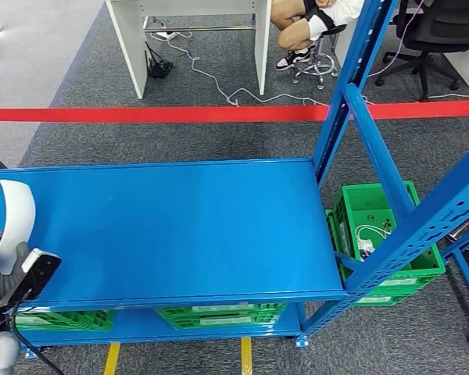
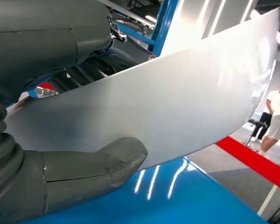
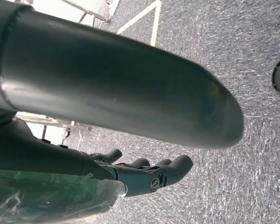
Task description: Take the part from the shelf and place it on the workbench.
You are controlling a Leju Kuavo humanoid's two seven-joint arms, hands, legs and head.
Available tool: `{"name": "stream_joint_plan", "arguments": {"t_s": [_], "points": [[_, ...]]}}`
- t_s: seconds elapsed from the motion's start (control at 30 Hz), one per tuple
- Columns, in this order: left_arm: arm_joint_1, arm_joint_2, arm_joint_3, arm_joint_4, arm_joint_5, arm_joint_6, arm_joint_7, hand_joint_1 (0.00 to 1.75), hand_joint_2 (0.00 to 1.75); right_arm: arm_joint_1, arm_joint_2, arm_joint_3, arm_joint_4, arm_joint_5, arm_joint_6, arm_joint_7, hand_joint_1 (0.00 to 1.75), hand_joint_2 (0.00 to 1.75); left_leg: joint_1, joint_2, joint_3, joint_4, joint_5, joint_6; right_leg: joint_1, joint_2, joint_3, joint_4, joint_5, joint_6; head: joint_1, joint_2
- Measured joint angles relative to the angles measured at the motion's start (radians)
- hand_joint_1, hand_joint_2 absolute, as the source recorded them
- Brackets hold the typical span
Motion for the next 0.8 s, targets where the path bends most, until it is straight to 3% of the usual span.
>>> {"name": "stream_joint_plan", "arguments": {"t_s": [0.4, 0.6, 0.8], "points": [[0.01, -0.024, 0.011, -0.038, 0.005, 0.004, -0.006, 1.75, 1.75, 0.001, 0.0, 0.0, 0.0, 0.001, -0.001, -0.001, 0.0, 0.0, 0.0, 0.0, -0.001, 0.0, 0.0, 0.0, 0.0, 0.0, 0.0, 0.0, 0.0, 0.0, 0.0, 0.0], [0.035, -0.052, -0.005, -0.146, 0.141, 0.101, -0.167, 1.75, 1.75, 0.003, 0.003, 0.0, 0.0, 0.011, -0.005, -0.015, 0.0, 0.0, 0.001, 0.0, -0.001, 0.0, 0.0, 0.0, 0.0, 0.0, -0.003, 0.0, 0.0, 0.0, 0.0, 0.0], [0.076, -0.085, -0.094, -0.355, 0.342, 0.124, -0.275, 1.75, 1.75, 0.005, 0.013, -0.001, 0.0, 0.021, -0.011, -0.027, 0.0, 0.0, 0.001, 0.0, -0.002, 0.0, -0.001, 0.001, 0.0, 0.001, -0.001, -0.001, 0.0, 0.0, 0.0, 0.0]]}}
